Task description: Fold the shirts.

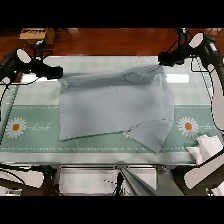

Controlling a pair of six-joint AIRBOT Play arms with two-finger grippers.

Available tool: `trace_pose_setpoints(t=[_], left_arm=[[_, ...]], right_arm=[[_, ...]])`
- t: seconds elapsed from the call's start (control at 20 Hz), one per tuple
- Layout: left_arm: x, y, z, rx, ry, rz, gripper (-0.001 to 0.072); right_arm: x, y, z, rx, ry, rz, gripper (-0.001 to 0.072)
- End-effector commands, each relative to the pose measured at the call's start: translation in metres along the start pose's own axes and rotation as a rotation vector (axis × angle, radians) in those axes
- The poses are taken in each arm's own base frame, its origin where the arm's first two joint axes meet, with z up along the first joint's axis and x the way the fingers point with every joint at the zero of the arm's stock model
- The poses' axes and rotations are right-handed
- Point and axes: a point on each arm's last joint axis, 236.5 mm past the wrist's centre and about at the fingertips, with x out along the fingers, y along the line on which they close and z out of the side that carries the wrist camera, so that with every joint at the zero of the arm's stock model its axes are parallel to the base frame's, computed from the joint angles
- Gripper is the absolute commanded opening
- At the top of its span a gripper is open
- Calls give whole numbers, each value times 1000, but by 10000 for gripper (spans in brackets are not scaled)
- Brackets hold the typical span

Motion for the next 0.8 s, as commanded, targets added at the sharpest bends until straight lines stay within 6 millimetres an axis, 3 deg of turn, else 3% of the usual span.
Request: trace_pose_setpoints(t=[0.0, 0.25, 0.3, 0.35, 0.4, 0.45, 0.55, 0.6, 0.75], left_arm=[[-13, -1, -45, -2, 193, -14, 19], [-4, -4, -57, -78, 245, -20, 19], [-4, -8, -58, -81, 250, -31, 33], [-6, -10, -59, -78, 258, -38, 195], [-13, -9, -62, -78, 277, -38, 401], [-25, -7, -67, -82, 308, -42, 557], [-63, -2, -89, -96, 402, -60, 570], [-84, 2, -100, -118, 430, -64, 570], [-124, 14, -140, -201, 414, -50, 570]], right_arm=[[-15, -13, -46, -24, 195, -64, 36], [-4, -8, -71, -2, 305, -59, 37], [0, -2, -73, -10, 311, -41, 71], [1, 3, -74, -34, 314, -15, 255], [-3, 6, -79, -78, 342, 4, 393], [-13, 2, -88, -114, 385, -1, 402], [-59, -20, -116, -155, 524, -67, 402], [-82, -24, -120, -108, 534, -74, 402], [-137, -43, -110, -47, 436, -96, 403]])
